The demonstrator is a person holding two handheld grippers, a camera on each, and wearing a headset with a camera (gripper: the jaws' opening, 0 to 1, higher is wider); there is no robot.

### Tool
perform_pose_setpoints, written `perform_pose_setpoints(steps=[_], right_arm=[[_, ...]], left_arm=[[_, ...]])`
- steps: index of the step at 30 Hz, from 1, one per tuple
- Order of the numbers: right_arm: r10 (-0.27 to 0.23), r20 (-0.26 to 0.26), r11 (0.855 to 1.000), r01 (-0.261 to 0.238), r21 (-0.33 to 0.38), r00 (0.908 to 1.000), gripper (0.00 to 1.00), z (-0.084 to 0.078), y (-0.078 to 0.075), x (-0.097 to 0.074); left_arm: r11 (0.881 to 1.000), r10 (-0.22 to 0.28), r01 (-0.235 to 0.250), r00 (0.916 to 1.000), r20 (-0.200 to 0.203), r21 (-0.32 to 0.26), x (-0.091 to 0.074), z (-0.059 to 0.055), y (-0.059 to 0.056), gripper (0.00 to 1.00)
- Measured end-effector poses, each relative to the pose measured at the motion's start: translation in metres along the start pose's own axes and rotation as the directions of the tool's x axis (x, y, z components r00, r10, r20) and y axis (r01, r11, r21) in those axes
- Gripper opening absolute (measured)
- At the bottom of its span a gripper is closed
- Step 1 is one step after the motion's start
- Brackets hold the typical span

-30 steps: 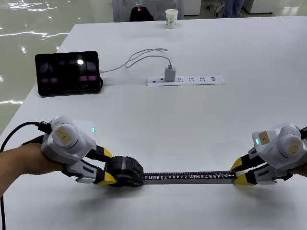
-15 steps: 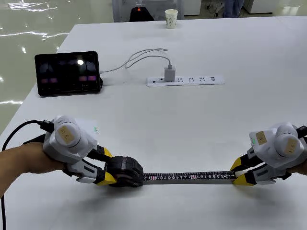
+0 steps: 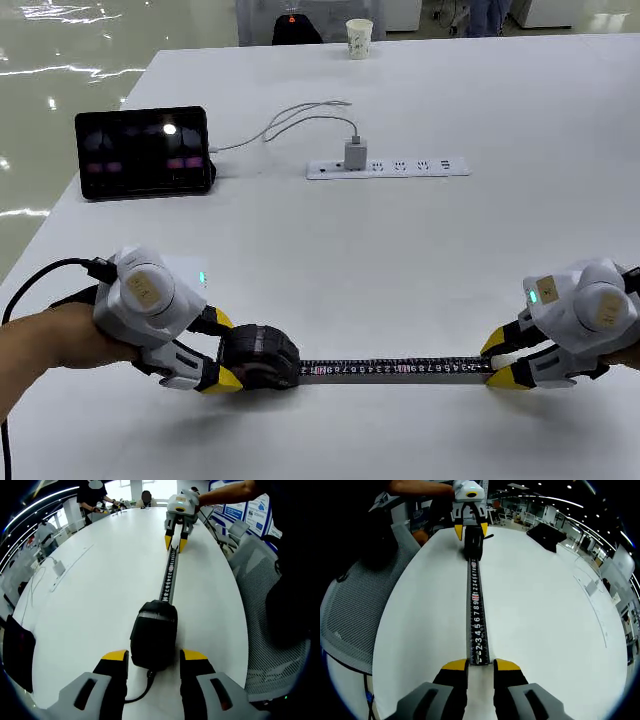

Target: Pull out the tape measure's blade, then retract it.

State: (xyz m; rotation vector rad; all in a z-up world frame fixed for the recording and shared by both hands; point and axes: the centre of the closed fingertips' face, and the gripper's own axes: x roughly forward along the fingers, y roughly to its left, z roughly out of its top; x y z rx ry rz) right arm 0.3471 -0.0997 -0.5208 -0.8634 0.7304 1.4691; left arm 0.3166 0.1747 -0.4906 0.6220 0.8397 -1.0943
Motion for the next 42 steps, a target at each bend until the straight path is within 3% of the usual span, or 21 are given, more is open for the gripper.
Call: perform_pose_setpoints(steps=[9, 23, 32, 42], right_arm=[[-0.028, 0.017, 0.999, 0.027, 0.047, 0.9995, 0.28, -0.002, 0.002, -0.005], [-0.111, 0.068, 0.978, 0.097, 0.182, 0.9915, 0.39, -0.003, 0.012, -0.02], [-0.164, 0.087, 0.958, 0.137, 0.252, 0.9826, 0.45, 0.003, 0.018, -0.028], [-0.219, 0.089, 0.925, 0.178, 0.335, 0.9715, 0.53, 0.004, 0.026, -0.036]], left_arm=[[0.997, 0.039, -0.036, 0.9985, 0.038, -0.073, -0.008, 0.0, -0.003, 0.49], [0.974, 0.108, -0.082, 0.9877, 0.114, -0.211, -0.023, 0.006, -0.021, 0.66], [0.951, 0.166, -0.122, 0.9769, 0.135, -0.285, -0.031, 0.006, -0.028, 0.74], [0.913, 0.247, -0.17, 0.9534, 0.173, -0.37, -0.042, 0.008, -0.033, 0.79]])
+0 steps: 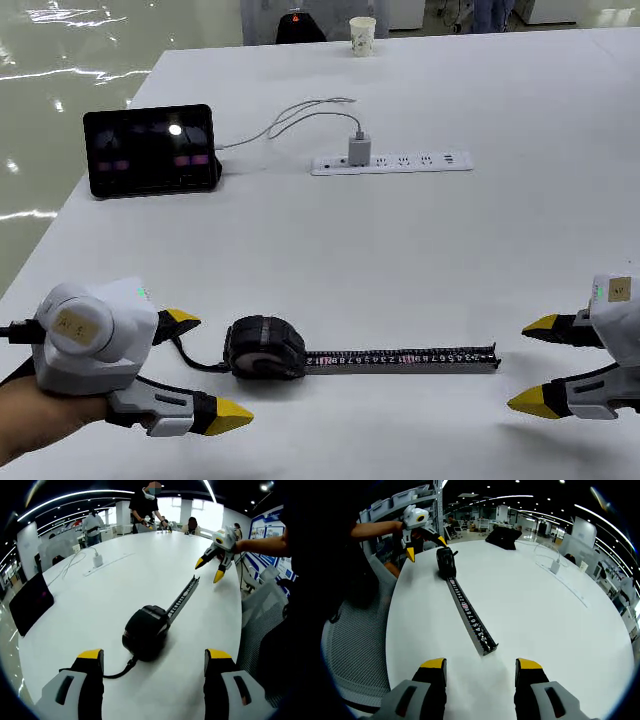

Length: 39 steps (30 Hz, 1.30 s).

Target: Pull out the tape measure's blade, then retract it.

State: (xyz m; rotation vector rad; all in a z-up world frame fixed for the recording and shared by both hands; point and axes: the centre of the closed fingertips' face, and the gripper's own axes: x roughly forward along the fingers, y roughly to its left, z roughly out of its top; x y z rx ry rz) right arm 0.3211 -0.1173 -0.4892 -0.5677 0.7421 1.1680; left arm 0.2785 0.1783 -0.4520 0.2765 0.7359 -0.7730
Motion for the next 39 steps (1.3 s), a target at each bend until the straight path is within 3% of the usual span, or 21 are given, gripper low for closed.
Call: perform_pose_setpoints(steps=[11, 31, 39], right_arm=[[-0.049, 0.053, 0.997, 0.046, 0.068, 0.9974, 0.62, 0.004, 0.012, -0.004], [-0.111, 0.115, 0.981, 0.09, 0.171, 0.9871, 0.77, 0.017, 0.029, -0.014], [-0.144, 0.134, 0.97, 0.113, 0.216, 0.9804, 0.83, 0.02, 0.034, -0.017]], left_arm=[[0.996, 0.076, -0.072, 0.9942, 0.076, -0.058, -0.007, 0.003, -0.007, 0.86], [0.979, 0.147, -0.13, 0.9832, 0.108, -0.157, -0.012, -0.005, -0.029, 0.95], [0.972, 0.181, -0.156, 0.974, 0.137, -0.176, -0.016, 0.001, -0.039, 0.98]])
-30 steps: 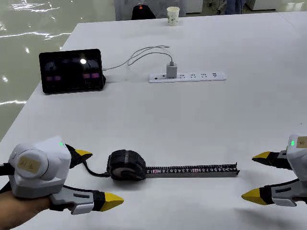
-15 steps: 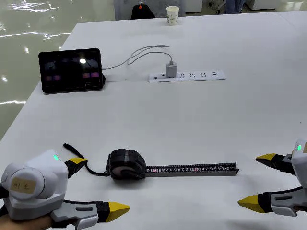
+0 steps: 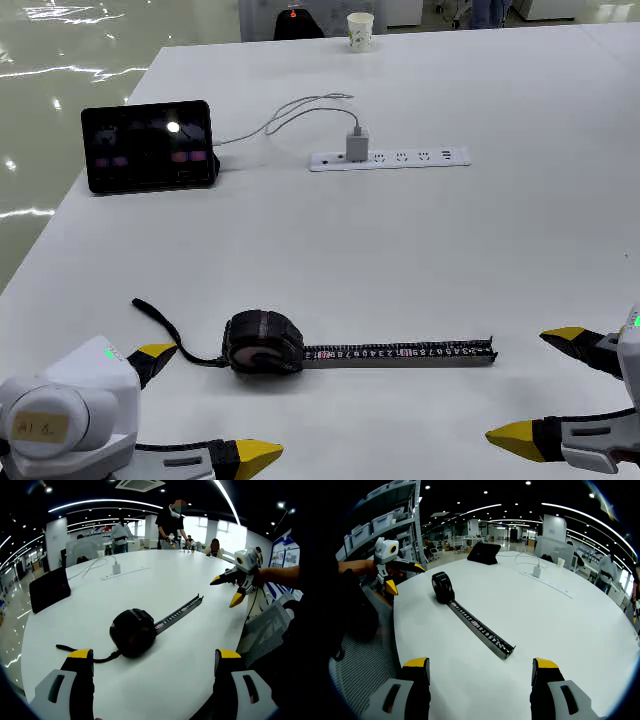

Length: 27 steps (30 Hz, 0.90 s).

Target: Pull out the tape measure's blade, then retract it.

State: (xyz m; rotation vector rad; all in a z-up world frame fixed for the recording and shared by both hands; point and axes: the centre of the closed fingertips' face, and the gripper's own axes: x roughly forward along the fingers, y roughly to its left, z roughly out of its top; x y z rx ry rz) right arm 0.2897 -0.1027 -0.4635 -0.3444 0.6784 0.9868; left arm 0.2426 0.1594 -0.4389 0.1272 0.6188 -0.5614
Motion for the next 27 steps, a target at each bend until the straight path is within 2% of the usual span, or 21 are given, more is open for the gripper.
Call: perform_pose_setpoints(steps=[12, 22, 27], right_arm=[[-0.031, 0.032, 0.998, 0.03, 0.053, 0.999, 0.91, 0.008, 0.014, -0.006], [-0.063, 0.051, 0.993, 0.057, 0.101, 0.9967, 0.99, 0.01, 0.028, -0.004], [-0.073, 0.056, 0.99, 0.065, 0.126, 0.9958, 0.99, 0.012, 0.034, -0.004]], left_arm=[[0.999, 0.023, -0.022, 0.9993, 0.031, -0.036, -0.002, 0.005, -0.018, 0.99], [0.998, 0.046, -0.044, 0.9982, 0.039, -0.05, -0.002, 0.007, -0.029, 0.99], [0.996, 0.067, -0.064, 0.9967, 0.045, -0.06, -0.004, 0.009, -0.03, 0.99]])
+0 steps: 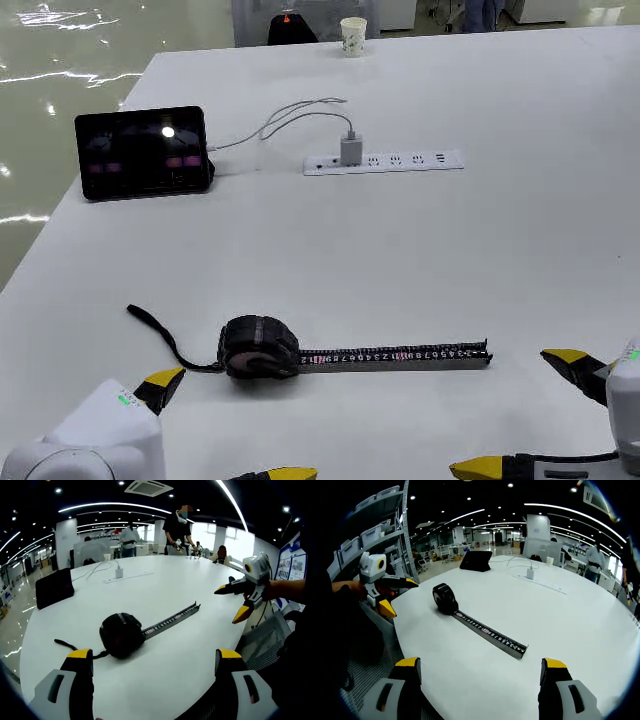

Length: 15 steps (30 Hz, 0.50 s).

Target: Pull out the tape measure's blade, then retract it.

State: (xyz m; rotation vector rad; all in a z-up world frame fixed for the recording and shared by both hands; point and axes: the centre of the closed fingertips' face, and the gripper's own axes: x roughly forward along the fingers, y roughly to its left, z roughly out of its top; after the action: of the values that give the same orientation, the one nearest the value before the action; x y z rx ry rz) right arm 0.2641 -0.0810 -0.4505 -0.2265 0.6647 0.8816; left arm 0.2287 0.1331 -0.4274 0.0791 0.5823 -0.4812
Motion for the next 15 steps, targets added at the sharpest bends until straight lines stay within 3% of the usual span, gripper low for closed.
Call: perform_pose_setpoints(steps=[8, 15], right_arm=[[-0.017, 0.026, 0.999, 0.016, 0.036, 0.9995, 0.99, 0.013, 0.012, -0.003], [-0.028, 0.013, 0.998, 0.027, 0.049, 0.9995, 0.99, 0.013, 0.021, -0.003]], left_arm=[[0.999, 0.035, -0.035, 0.9994, -0.008, -0.01, -0.003, 0.004, -0.001, 0.99], [0.997, 0.065, -0.065, 0.9979, -0.009, -0.03, -0.004, 0.007, 0.0, 0.99]])
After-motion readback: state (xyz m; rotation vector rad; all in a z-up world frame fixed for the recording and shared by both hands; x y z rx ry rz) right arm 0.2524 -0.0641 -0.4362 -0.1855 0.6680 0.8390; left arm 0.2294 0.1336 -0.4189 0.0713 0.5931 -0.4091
